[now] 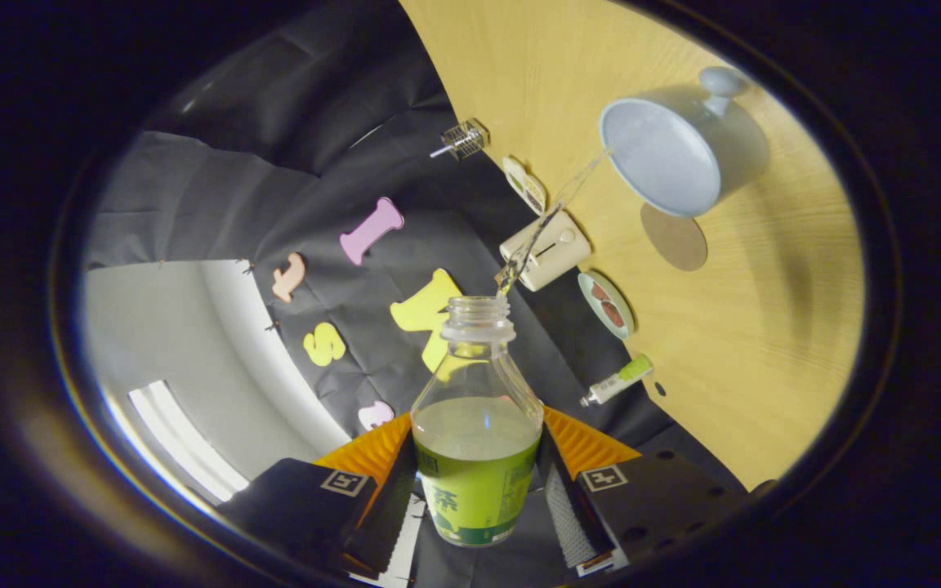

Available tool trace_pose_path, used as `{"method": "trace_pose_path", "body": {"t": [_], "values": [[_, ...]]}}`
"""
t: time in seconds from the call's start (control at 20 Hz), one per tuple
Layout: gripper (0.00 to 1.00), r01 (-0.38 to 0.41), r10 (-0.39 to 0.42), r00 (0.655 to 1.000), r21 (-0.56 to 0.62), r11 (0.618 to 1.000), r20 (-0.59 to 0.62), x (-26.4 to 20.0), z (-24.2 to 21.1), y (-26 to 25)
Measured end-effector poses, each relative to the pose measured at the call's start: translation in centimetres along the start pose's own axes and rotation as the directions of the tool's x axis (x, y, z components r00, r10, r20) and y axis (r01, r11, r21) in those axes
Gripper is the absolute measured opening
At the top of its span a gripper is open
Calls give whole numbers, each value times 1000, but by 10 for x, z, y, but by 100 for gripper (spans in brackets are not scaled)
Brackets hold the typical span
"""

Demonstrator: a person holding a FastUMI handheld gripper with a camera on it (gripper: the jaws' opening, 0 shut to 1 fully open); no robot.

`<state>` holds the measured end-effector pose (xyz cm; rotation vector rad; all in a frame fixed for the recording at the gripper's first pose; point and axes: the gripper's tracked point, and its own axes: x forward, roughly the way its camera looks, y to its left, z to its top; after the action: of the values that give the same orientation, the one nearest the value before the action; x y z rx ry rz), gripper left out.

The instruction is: Take the bottle from table, then pour the juice into the cup, finally place the bottle on the coaster

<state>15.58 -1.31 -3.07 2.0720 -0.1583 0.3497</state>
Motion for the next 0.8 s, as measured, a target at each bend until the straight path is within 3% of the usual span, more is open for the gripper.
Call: {"method": "trace_pose_path", "body": {"t": [0.25,0.8], "values": [[79,-31,28,999,99,995,25,0,0,19],[79,-34,35,999,202,979,-4,6,-28,44]]}}
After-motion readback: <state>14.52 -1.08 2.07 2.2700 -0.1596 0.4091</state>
